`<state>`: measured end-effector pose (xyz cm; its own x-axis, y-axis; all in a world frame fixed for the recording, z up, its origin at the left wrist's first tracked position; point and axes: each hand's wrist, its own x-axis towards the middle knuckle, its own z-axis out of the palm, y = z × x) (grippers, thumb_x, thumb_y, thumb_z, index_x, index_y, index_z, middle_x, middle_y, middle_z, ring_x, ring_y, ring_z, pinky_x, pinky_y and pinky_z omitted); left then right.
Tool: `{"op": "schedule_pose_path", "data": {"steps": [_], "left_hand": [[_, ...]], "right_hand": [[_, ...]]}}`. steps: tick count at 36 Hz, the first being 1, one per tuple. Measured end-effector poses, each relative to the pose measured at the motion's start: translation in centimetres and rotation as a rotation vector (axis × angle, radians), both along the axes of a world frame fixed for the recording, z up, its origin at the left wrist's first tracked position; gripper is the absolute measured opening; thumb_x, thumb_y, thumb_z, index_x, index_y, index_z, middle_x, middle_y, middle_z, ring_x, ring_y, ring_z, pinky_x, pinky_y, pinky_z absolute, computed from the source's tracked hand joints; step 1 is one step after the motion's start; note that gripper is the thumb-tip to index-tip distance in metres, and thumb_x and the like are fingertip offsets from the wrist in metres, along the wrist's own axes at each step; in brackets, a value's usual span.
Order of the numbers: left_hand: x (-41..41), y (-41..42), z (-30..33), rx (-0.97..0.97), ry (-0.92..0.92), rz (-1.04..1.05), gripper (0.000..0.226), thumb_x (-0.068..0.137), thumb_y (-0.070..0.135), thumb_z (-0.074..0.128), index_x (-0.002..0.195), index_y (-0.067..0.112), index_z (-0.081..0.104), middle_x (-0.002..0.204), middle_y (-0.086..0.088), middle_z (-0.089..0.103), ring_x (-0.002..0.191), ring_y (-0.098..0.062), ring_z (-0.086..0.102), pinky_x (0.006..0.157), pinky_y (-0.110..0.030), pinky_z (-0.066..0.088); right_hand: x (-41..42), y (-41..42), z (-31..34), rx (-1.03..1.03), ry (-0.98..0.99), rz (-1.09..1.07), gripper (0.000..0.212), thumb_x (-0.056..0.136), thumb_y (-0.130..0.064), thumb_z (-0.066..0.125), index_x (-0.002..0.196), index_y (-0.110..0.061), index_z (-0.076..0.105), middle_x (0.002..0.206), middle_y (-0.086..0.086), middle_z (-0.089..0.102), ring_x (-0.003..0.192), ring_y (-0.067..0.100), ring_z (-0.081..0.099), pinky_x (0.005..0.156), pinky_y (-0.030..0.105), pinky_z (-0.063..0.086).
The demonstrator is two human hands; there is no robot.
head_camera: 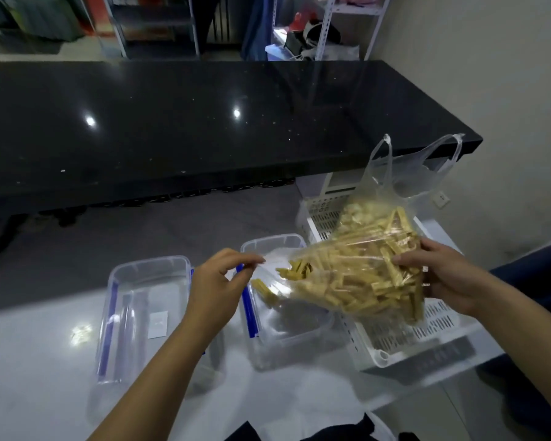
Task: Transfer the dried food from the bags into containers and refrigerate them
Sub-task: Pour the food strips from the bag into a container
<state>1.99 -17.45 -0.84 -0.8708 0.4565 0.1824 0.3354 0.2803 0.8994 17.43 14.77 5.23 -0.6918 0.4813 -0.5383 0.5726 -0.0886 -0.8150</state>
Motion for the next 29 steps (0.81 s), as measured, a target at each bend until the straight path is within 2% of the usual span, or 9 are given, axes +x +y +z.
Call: {"op": "schedule_pose_path", "data": {"steps": [2, 5, 8, 11, 15, 19, 23, 26, 29], "left_hand": [[0.0, 0.0, 0.2, 0.012, 0.000, 0.022, 0.028, 0.093, 0.011, 0.066, 0.097, 0.037, 0.075, 0.094, 0.016, 0.070, 0.094, -0.002, 0.065, 0.081, -0.011, 0.050], [0.0, 0.5, 0.3, -0.100, -0.040, -0.049, 0.024, 0.093, 0.005, 0.067, 0.098, 0.026, 0.078, 0.096, 0.011, 0.071, 0.098, -0.007, 0.064, 0.087, -0.023, 0.051], [0.3, 0.5, 0.4, -0.095, -0.030, -0.041, 0.022, 0.093, 0.005, 0.067, 0.100, 0.023, 0.078, 0.096, 0.010, 0.071, 0.097, -0.008, 0.064, 0.086, -0.023, 0.052], [0.2, 0.3, 0.6, -0.060, 0.027, 0.020, 0.022, 0.093, 0.008, 0.066, 0.102, 0.025, 0.078, 0.093, 0.014, 0.069, 0.093, -0.006, 0.064, 0.083, -0.019, 0.050], [0.0, 0.5, 0.8, -0.156, 0.025, -0.110, 0.024, 0.093, 0.006, 0.067, 0.105, 0.024, 0.077, 0.091, 0.024, 0.063, 0.097, -0.007, 0.061, 0.090, -0.029, 0.050], [-0.1, 0.7, 0.6, -0.102, 0.074, -0.072, 0.028, 0.094, 0.007, 0.066, 0.100, 0.033, 0.075, 0.090, 0.022, 0.065, 0.095, -0.004, 0.060, 0.087, -0.029, 0.050], [-0.1, 1.0, 0.4, -0.137, -0.028, -0.085, 0.032, 0.094, 0.007, 0.065, 0.103, 0.037, 0.071, 0.096, 0.019, 0.066, 0.098, -0.004, 0.061, 0.092, -0.033, 0.052], [0.9, 1.1, 0.2, -0.086, 0.080, -0.101, 0.031, 0.094, 0.010, 0.066, 0.111, 0.035, 0.072, 0.094, 0.030, 0.065, 0.097, -0.001, 0.062, 0.090, -0.037, 0.054], [1.4, 1.1, 0.0, -0.077, 0.136, -0.071, 0.036, 0.095, 0.020, 0.063, 0.117, 0.049, 0.063, 0.095, 0.035, 0.063, 0.100, -0.001, 0.061, 0.091, -0.031, 0.048]], "right_hand": [[0.0, 0.3, 0.2, 0.006, 0.005, 0.015, 0.054, 0.063, -0.023, 0.083, 0.115, -0.022, 0.067, 0.104, 0.009, 0.075, 0.093, 0.033, 0.070, 0.070, 0.043, 0.057], [-0.2, 0.4, 0.1, 0.042, -0.041, 0.021, 0.044, 0.074, -0.013, 0.081, 0.114, -0.025, 0.067, 0.103, 0.008, 0.076, 0.096, 0.033, 0.070, 0.075, 0.043, 0.056], [-0.4, 0.4, 0.6, 0.029, -0.031, 0.037, 0.054, 0.062, -0.021, 0.085, 0.113, -0.023, 0.068, 0.101, 0.008, 0.076, 0.091, 0.030, 0.070, 0.071, 0.041, 0.056], [-0.3, 0.8, 1.0, 0.027, 0.014, 0.045, 0.064, 0.054, -0.028, 0.086, 0.115, -0.020, 0.068, 0.106, 0.012, 0.074, 0.090, 0.030, 0.070, 0.071, 0.042, 0.056], [-0.5, 0.8, 1.2, 0.051, 0.005, 0.057, 0.056, 0.060, -0.021, 0.083, 0.113, -0.017, 0.067, 0.105, 0.014, 0.075, 0.088, 0.034, 0.070, 0.078, 0.047, 0.056], [-1.0, 0.9, 1.7, 0.058, 0.075, 0.061, 0.054, 0.045, -0.030, 0.088, 0.097, -0.031, 0.075, 0.101, 0.008, 0.077, 0.083, 0.029, 0.073, 0.069, 0.041, 0.056], [-1.2, 0.6, 1.8, 0.037, 0.111, 0.080, 0.044, 0.048, -0.024, 0.087, 0.089, -0.036, 0.076, 0.103, 0.013, 0.075, 0.078, 0.027, 0.074, 0.061, 0.037, 0.057], [-1.4, 0.6, 1.9, 0.042, 0.136, 0.106, 0.055, 0.043, -0.022, 0.092, 0.093, -0.037, 0.075, 0.103, 0.008, 0.076, 0.082, 0.026, 0.075, 0.066, 0.039, 0.057], [-1.4, 0.5, 2.0, 0.052, 0.157, 0.144, 0.067, 0.039, -0.027, 0.096, 0.101, -0.038, 0.074, 0.101, 0.001, 0.077, 0.085, 0.024, 0.076, 0.059, 0.035, 0.058]]}}
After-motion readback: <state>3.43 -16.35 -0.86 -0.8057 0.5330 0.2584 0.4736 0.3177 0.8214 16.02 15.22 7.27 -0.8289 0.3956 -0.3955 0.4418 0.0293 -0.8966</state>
